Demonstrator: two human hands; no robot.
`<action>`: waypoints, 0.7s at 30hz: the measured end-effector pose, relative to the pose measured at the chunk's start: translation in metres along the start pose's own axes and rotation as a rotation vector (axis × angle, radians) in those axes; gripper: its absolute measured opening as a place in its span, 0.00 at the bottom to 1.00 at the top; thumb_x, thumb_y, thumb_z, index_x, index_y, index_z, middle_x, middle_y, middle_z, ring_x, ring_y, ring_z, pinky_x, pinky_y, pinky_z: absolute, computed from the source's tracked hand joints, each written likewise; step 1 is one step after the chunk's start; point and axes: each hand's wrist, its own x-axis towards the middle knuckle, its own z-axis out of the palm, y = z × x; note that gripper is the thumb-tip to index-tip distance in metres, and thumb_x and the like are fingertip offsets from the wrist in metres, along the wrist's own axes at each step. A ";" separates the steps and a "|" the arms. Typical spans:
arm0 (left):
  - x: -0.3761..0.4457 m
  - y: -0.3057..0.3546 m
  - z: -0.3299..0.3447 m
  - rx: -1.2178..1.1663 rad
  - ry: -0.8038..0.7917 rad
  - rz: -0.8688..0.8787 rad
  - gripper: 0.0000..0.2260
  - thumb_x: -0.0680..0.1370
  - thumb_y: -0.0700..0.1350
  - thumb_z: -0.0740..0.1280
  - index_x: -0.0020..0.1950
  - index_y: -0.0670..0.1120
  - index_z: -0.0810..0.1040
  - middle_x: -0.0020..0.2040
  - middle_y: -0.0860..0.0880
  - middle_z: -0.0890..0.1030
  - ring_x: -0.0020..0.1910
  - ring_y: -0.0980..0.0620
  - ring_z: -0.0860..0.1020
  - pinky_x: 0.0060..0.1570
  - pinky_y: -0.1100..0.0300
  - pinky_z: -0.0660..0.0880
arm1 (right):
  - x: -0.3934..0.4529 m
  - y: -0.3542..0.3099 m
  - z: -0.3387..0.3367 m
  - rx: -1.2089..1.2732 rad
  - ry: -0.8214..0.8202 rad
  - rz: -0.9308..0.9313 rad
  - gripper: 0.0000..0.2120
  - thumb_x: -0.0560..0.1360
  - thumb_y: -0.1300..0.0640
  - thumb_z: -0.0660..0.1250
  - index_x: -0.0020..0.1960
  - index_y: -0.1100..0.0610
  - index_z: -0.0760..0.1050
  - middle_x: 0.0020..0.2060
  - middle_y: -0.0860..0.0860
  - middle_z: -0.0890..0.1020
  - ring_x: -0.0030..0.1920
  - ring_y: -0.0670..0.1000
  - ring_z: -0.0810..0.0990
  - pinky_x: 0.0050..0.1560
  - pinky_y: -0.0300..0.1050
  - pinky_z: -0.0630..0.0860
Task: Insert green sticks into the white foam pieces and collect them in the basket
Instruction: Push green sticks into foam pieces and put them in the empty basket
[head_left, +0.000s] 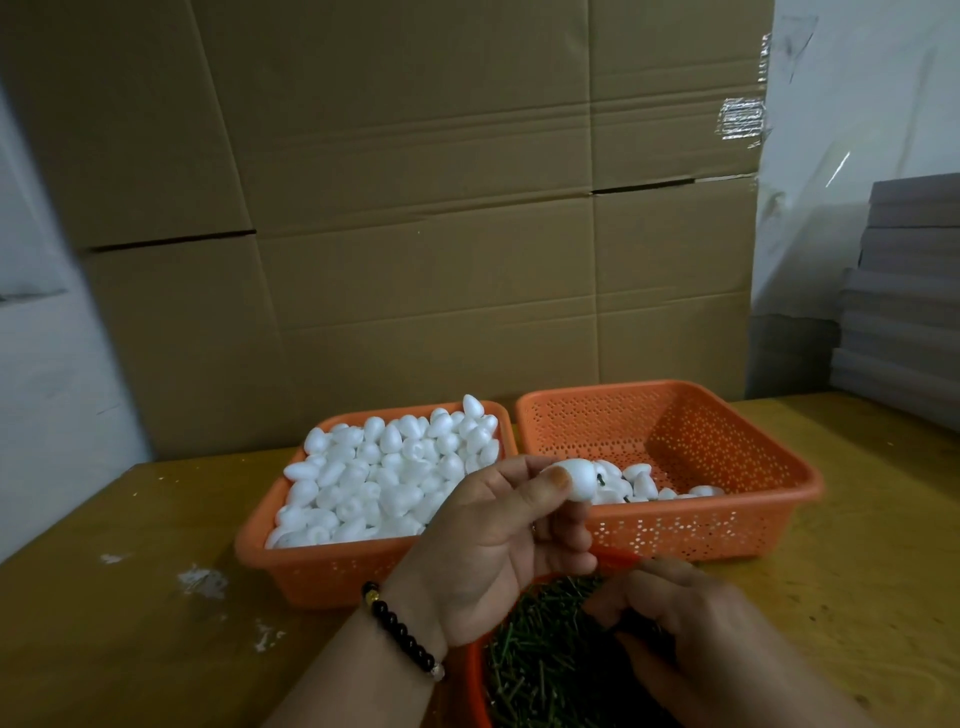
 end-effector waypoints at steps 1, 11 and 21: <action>0.000 -0.002 0.001 -0.064 -0.011 -0.022 0.13 0.72 0.44 0.69 0.52 0.37 0.78 0.42 0.41 0.82 0.38 0.48 0.81 0.37 0.56 0.80 | 0.000 0.000 0.000 0.005 -0.001 -0.010 0.16 0.61 0.60 0.72 0.45 0.43 0.78 0.40 0.38 0.80 0.41 0.37 0.79 0.38 0.35 0.77; 0.001 -0.006 0.003 -0.467 0.021 -0.107 0.15 0.60 0.32 0.78 0.45 0.33 0.83 0.48 0.37 0.83 0.46 0.43 0.84 0.40 0.56 0.82 | -0.001 0.009 0.001 0.030 -0.047 -0.017 0.20 0.60 0.57 0.77 0.49 0.44 0.79 0.40 0.34 0.81 0.46 0.32 0.78 0.46 0.19 0.69; 0.007 -0.012 0.001 -0.292 0.135 0.011 0.12 0.70 0.34 0.68 0.52 0.43 0.84 0.51 0.43 0.83 0.39 0.52 0.80 0.37 0.62 0.77 | -0.003 0.010 0.004 0.014 0.023 -0.049 0.20 0.60 0.66 0.76 0.46 0.45 0.83 0.40 0.40 0.83 0.40 0.35 0.80 0.41 0.28 0.76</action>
